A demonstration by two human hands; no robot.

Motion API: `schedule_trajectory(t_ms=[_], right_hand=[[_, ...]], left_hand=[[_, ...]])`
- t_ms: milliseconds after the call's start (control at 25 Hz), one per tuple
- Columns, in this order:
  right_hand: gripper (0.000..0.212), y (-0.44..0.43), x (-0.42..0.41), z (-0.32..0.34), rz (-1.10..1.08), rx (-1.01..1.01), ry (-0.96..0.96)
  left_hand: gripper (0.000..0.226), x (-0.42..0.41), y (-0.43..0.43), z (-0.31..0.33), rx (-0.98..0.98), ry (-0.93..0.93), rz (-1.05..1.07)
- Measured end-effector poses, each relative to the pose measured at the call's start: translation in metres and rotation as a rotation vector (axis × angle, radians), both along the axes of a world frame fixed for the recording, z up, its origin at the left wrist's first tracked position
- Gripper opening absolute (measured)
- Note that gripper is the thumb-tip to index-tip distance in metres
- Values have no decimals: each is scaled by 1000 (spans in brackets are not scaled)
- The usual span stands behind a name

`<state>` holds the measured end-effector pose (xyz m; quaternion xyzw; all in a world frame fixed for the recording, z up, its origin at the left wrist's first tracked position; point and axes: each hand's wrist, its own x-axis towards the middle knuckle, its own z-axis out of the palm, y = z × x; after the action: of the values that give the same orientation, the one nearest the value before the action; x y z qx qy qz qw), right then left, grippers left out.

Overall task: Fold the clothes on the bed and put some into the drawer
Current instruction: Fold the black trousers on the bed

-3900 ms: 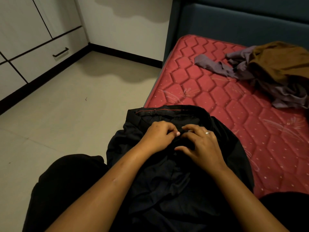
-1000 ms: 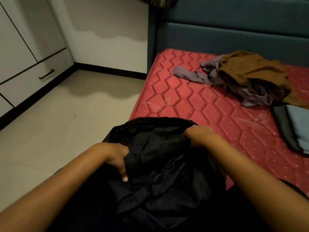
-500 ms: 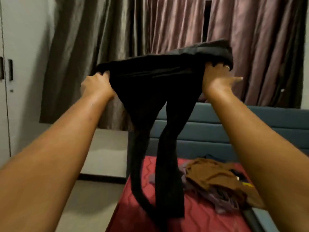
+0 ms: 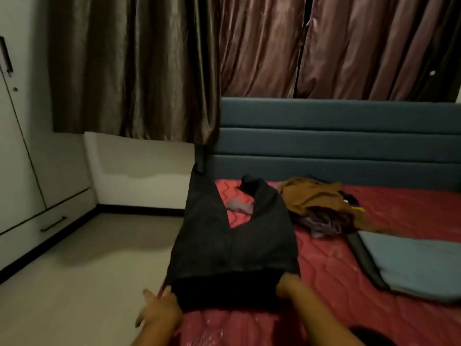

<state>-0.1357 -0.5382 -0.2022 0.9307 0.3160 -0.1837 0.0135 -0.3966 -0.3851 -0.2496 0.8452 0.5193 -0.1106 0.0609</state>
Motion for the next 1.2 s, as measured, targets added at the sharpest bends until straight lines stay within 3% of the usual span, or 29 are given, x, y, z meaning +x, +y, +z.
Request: schedule_trajectory(t_ms=[120,320,400,480,640,760,880,1080,1200], right_hand=[[51,-18,-22,-62,-18,-190,62],[30,2,-36,-33,58,39,-215],[37,11,-37,-36,112,100,-344],[53,18,-34,-53,119,52,-338],[41,32,-21,-78,36,-57,-200],[39,26,-2,-82,-98,28,-173],[40,10,10,-82,-262,134,-71],[43,-13,12,-61,-230,197,-59],[42,-23,7,-50,-129,161,29]], left_hand=[[80,-23,-7,-50,-189,-42,-6],[14,-22,15,-37,2,-622,113],[26,-17,24,-35,45,-747,192],[36,-9,34,-40,9,-717,195],[37,5,50,-54,-189,-810,283],[38,5,58,-50,-458,-1083,566],[42,-1,53,-37,-643,-1248,692],[44,-28,29,-14,-842,-1408,740],[28,-47,17,-2,-943,-1510,723]])
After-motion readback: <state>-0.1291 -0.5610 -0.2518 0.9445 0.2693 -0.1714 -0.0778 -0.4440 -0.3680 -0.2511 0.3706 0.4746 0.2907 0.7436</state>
